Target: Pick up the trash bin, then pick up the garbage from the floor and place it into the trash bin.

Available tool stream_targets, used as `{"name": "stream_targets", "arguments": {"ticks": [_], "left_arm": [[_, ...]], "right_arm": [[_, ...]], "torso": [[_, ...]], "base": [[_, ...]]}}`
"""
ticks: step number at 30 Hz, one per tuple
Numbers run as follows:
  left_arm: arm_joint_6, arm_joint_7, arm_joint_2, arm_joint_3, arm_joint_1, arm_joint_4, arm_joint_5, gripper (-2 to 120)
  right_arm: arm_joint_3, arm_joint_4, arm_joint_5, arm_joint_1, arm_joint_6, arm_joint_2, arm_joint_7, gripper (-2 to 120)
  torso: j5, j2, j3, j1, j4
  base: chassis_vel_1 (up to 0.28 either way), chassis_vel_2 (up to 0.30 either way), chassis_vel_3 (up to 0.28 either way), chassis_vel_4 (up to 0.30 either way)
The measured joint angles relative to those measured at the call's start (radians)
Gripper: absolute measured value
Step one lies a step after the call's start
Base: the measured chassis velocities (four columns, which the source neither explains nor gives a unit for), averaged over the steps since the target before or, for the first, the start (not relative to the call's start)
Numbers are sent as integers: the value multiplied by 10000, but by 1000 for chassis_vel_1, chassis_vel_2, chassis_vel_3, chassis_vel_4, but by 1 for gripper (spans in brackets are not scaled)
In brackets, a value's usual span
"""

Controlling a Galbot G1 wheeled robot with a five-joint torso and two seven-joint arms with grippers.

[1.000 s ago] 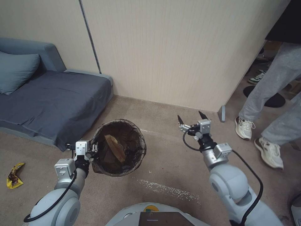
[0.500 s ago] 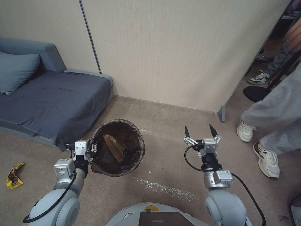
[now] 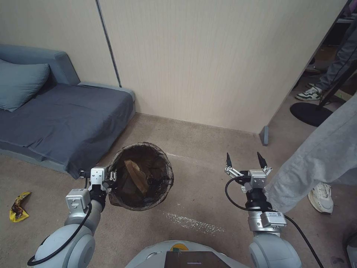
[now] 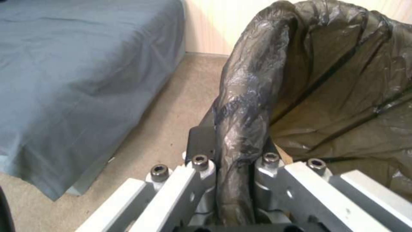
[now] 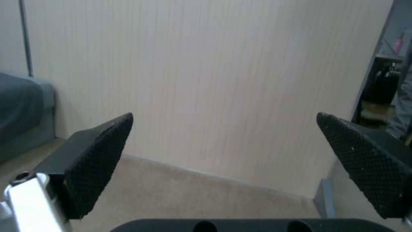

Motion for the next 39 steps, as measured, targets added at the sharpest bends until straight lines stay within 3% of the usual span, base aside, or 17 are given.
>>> {"name": "stream_targets", "arguments": {"ticks": [39], "left_arm": [[-1,72,-148,58,154,0,21,5]], "right_arm": [[-394,-198,-157,198,-267,145,177,100]], "torso": [[0,0,0,0,-1]], "base": [[37,34,31,34]]}}
